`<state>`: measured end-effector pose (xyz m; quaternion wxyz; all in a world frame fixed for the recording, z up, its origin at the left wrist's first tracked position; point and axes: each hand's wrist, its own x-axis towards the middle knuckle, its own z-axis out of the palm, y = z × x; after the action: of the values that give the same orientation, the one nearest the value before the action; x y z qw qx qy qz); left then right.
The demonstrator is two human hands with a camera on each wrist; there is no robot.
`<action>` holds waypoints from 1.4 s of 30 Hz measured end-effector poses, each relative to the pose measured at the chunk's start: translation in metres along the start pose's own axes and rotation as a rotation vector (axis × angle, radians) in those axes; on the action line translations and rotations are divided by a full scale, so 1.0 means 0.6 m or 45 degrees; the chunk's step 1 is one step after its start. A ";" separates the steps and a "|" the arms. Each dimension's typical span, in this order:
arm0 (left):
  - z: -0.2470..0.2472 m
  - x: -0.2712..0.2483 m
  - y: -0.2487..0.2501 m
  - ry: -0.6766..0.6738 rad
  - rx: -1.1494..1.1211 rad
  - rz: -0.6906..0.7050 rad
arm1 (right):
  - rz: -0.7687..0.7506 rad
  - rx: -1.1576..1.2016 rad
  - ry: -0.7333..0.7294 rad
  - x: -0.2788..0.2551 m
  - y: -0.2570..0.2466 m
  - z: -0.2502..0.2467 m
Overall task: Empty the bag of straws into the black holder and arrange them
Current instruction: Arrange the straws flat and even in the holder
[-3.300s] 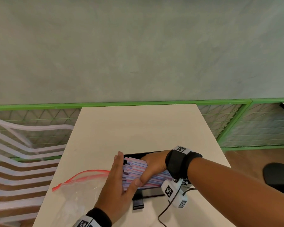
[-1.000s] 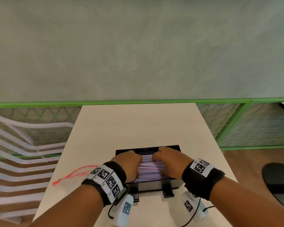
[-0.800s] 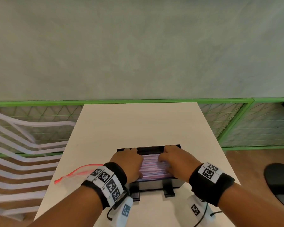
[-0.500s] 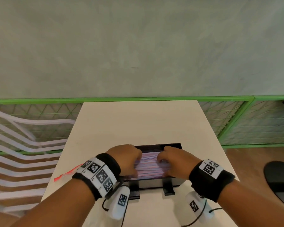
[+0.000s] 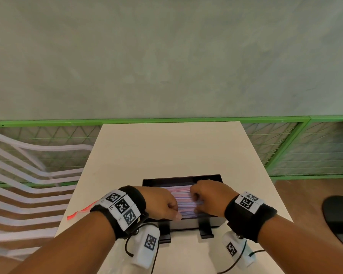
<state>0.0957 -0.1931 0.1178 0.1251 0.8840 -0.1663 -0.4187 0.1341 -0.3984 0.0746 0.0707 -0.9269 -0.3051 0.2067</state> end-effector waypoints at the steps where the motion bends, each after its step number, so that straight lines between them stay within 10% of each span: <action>1: -0.002 -0.001 0.000 0.003 -0.024 0.010 | 0.002 -0.008 0.001 0.001 0.001 0.001; 34: 0.028 -0.002 -0.009 0.069 0.003 0.021 | -0.009 -0.053 0.072 0.007 0.008 0.015; 42: 0.038 -0.011 -0.018 0.159 -0.154 0.100 | -0.138 0.323 0.215 -0.015 0.012 0.004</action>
<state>0.0760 -0.1826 0.1045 0.2048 0.8919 -0.1672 -0.3668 0.1303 -0.4093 0.0737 0.2237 -0.9068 -0.3192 0.1607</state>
